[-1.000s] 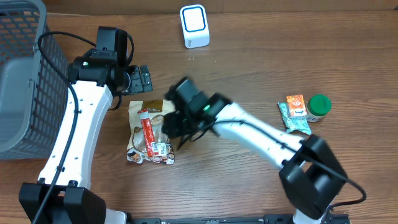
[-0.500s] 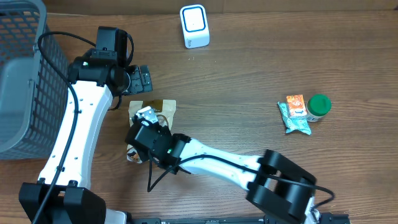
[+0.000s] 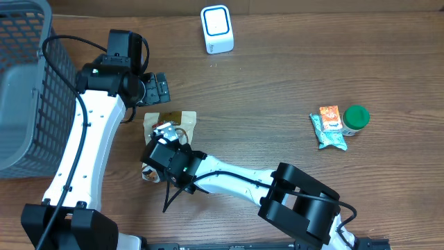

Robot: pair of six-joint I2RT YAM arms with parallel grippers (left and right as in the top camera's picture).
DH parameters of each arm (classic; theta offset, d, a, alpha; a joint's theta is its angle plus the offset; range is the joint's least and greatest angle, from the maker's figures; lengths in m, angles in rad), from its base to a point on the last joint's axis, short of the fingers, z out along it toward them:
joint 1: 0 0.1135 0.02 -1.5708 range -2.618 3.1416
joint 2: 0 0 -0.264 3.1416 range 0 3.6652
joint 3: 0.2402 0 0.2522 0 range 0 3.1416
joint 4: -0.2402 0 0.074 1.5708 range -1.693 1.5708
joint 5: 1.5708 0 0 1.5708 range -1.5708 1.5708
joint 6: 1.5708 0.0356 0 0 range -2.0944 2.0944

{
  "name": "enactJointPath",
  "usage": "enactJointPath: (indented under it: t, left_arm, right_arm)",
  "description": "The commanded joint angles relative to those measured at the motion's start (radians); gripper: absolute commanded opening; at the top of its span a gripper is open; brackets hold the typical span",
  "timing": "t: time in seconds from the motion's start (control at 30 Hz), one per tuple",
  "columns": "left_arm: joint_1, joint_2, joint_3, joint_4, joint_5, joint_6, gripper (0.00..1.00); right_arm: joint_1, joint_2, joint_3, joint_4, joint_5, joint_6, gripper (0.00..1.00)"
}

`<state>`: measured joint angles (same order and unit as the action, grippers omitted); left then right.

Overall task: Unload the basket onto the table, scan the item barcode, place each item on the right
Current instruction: 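Open the right gripper and move it to the red stick on the treat bag, then grasp the red stick and pull it off the treat bag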

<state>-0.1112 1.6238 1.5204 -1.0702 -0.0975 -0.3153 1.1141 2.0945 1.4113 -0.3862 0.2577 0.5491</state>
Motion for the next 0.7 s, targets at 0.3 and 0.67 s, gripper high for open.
enactJointPath:
  t: [0.3,0.67]
  left_arm:
    - [-0.007,0.006,0.018,0.001,0.005,-0.014,1.0]
    - [-0.007,0.006,0.018,0.001,0.005,-0.014,1.0]
  right_arm:
    - [-0.034,-0.151,0.015,-0.125,0.119,-0.292,0.04]
    - [-0.216,-0.154,0.004,-0.419,0.113,-0.404,0.05]
